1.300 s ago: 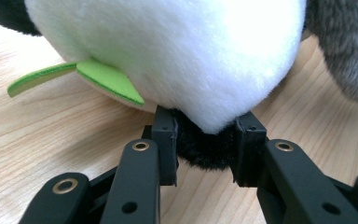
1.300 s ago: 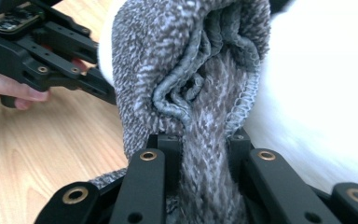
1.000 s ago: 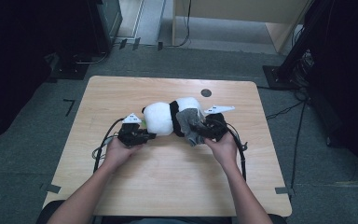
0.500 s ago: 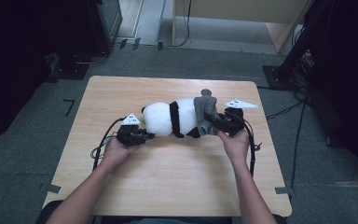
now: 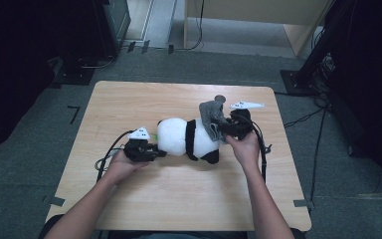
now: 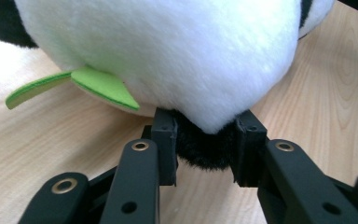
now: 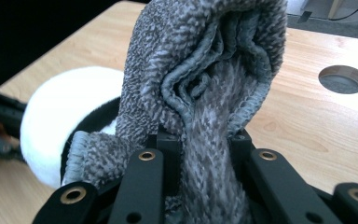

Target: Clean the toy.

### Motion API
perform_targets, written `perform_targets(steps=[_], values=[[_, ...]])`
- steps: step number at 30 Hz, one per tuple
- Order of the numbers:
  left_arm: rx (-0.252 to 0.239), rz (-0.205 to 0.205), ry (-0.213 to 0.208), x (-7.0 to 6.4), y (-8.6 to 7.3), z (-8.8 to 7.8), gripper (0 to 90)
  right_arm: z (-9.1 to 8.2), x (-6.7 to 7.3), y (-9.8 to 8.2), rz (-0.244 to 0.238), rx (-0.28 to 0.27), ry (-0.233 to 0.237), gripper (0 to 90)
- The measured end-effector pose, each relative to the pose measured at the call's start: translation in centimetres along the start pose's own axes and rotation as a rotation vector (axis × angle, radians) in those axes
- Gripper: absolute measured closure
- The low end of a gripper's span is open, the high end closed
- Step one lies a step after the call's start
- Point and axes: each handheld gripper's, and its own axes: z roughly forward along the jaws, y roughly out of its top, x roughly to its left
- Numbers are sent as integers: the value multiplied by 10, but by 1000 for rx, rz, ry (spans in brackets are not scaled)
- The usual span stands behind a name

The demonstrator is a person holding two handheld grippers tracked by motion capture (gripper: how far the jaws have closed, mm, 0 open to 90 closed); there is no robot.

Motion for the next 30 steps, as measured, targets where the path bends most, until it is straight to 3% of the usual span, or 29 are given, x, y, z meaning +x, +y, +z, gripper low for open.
perform_targets(steps=[3, 5, 9, 13, 16, 20, 26, 30], values=[[-3, -1, 6, 1, -1, 2, 669, 2, -1, 7, 15, -19, 19, 755], [-7, -6, 4, 2, -1, 2, 666, 5, 2, 13, -11, -6, 30, 756], [-4, -23, 14, 5, -2, 2, 622, 19, 7, 22, -74, 125, 10, 760], [-4, -31, 38, 7, 1, -2, 524, 28, 0, 27, -57, 182, -8, 762], [9, -20, 51, 8, 5, -9, 467, 35, -6, 30, -28, 213, 12, 764], [-56, -19, 49, 14, 6, -26, 387, 41, -10, 35, -33, 236, 18, 765], [-84, -2, 52, 28, 9, -36, 346, 51, -15, 45, -42, 280, 9, 766], [-91, 38, 31, 30, 10, -33, 327, 58, -16, 52, -34, 303, 1, 766]])
